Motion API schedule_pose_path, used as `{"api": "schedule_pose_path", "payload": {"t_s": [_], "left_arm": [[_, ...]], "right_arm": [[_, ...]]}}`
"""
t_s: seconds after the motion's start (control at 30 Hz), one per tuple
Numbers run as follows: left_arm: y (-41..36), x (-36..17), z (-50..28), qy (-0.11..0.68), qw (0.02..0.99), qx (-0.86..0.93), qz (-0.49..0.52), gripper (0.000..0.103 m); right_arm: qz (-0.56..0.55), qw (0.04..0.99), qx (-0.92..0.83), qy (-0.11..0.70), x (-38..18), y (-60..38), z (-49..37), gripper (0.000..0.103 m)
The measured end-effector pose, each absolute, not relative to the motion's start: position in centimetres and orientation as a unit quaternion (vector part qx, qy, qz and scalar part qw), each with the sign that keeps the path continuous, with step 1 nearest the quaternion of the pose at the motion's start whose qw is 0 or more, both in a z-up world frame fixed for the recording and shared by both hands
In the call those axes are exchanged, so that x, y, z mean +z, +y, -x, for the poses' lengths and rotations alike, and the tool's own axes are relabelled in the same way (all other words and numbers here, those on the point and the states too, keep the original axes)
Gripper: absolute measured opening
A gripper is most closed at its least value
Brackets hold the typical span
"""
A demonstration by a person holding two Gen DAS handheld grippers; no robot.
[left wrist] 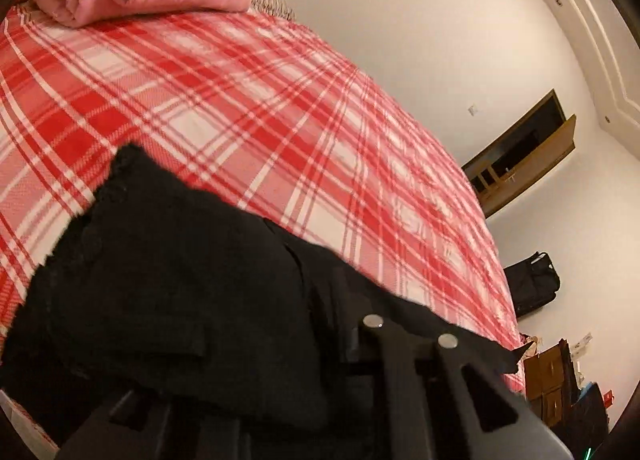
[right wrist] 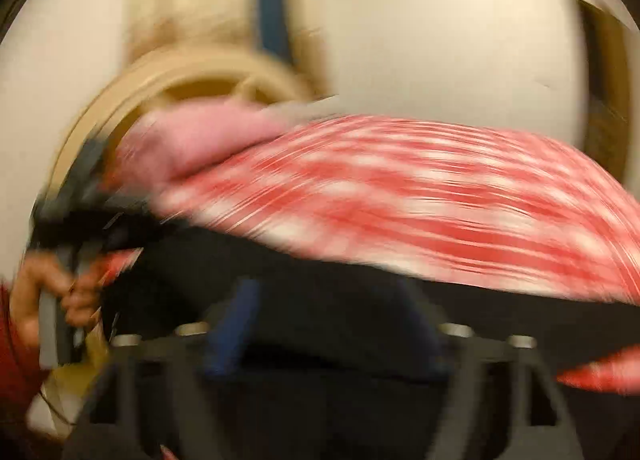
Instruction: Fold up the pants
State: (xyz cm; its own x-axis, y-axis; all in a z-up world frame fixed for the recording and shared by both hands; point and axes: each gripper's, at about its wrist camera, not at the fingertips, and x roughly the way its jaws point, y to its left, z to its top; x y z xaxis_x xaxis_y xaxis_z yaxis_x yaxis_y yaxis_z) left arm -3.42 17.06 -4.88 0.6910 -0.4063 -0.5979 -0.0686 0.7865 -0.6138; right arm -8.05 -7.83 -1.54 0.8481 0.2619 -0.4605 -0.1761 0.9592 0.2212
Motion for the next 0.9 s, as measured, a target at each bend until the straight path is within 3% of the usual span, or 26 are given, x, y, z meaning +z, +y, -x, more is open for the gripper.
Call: {"api": "schedule_pose_path", "payload": {"t_s": [0.13, 0.23, 0.3, 0.57, 0.63, 0.67, 0.77, 0.9], "left_arm": [[17.5, -3.4, 3.5, 0.365, 0.870, -0.104, 0.316, 0.013], [17.7, -2.8, 3.3, 0.362, 0.864, -0.111, 0.333, 0.013], [17.5, -2.5, 3.3, 0.358, 0.865, -0.113, 0.333, 0.012], [17.4, -2.1, 3.2, 0.360, 0.866, -0.102, 0.332, 0.011], [17.4, -2.0, 3.1, 0.362, 0.866, -0.100, 0.331, 0.011], [17.4, -2.0, 3.2, 0.363, 0.866, -0.099, 0.329, 0.011], [17.3, -2.2, 2.9, 0.369, 0.864, -0.096, 0.327, 0.011], [17.2, -2.0, 2.3, 0.379, 0.861, -0.099, 0.323, 0.011]], "right_arm": [[-0.292, 0.910, -0.025, 0.294, -2.9, -23.1, 9.2, 0.082], [-0.393, 0.863, -0.095, 0.302, -5.7, -30.6, 10.3, 0.069], [-0.435, 0.837, -0.110, 0.313, -7.6, -33.4, 10.3, 0.058], [-0.445, 0.825, -0.090, 0.336, -9.2, -32.0, 6.1, 0.057], [-0.436, 0.824, -0.089, 0.349, -9.4, -31.4, 5.4, 0.034], [-0.434, 0.821, -0.092, 0.360, -9.8, -31.2, 5.1, 0.006], [-0.435, 0.823, -0.083, 0.357, -9.5, -31.3, 4.5, 0.005], [-0.438, 0.846, -0.030, 0.302, -4.8, -31.8, 5.9, 0.005]]}}
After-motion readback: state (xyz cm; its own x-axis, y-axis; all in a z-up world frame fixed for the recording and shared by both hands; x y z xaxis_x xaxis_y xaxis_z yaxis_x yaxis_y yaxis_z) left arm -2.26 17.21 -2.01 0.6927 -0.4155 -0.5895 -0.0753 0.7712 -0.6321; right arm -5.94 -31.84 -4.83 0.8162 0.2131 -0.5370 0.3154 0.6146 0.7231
